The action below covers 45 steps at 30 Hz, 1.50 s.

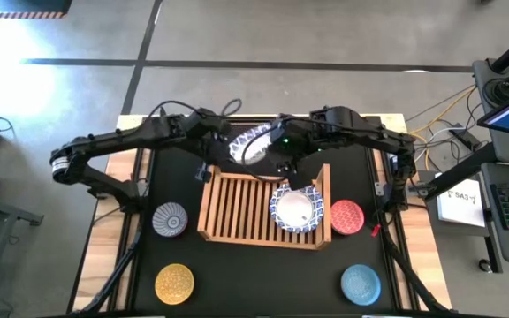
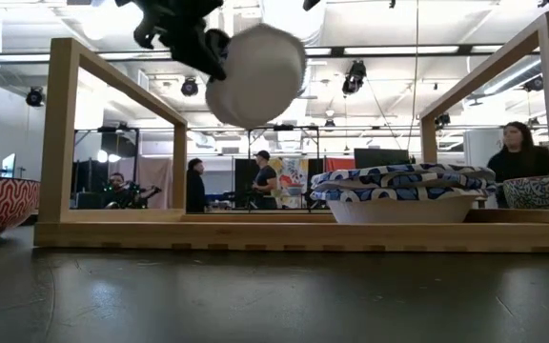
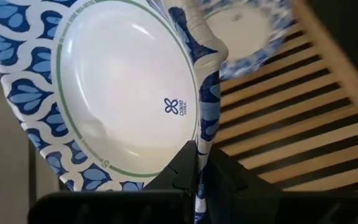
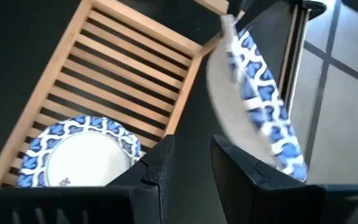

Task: Place and stack bowls onto a shelf
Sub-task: Stack the white bowl on top of the other white bowls on the shelf

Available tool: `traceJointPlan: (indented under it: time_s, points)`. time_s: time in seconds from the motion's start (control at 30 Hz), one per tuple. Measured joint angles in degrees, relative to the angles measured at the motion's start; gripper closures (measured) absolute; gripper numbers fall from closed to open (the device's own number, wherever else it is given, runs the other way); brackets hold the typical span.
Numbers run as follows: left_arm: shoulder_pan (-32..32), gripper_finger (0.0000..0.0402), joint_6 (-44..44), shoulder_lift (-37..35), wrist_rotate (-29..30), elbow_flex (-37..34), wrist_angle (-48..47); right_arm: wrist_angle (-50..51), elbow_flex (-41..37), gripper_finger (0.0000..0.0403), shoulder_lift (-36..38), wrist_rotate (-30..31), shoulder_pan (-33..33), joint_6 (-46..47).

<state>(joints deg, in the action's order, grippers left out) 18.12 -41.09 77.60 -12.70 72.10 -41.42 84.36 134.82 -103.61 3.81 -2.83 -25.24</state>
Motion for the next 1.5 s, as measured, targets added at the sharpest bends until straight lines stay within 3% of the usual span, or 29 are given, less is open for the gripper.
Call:
traceJointPlan:
  time_s: [0.37, 0.6, 1.0, 1.5]
  points:
    - [-6.48, 0.0401, -0.47, 3.15, -0.03, 1.55, 0.28, 0.44, -0.03, 0.0287, 0.00, 0.20, 1.09, -0.07]
    - [-6.54, 0.0401, -0.45, 2.95, 0.14, 1.53, 1.48, 0.74, -0.09, 0.0261, 0.00, -4.07, 1.12, 0.52]
    - [-7.77, 0.0401, -0.45, 3.15, 0.12, 3.66, 2.42, 0.63, -0.26, 0.0257, -0.09, -4.24, 1.09, 0.08]
    - [-9.19, 0.0401, -0.25, 3.13, 0.06, 4.06, 4.96, 0.88, -0.26, 0.0323, -0.11, -4.28, 1.07, -0.33]
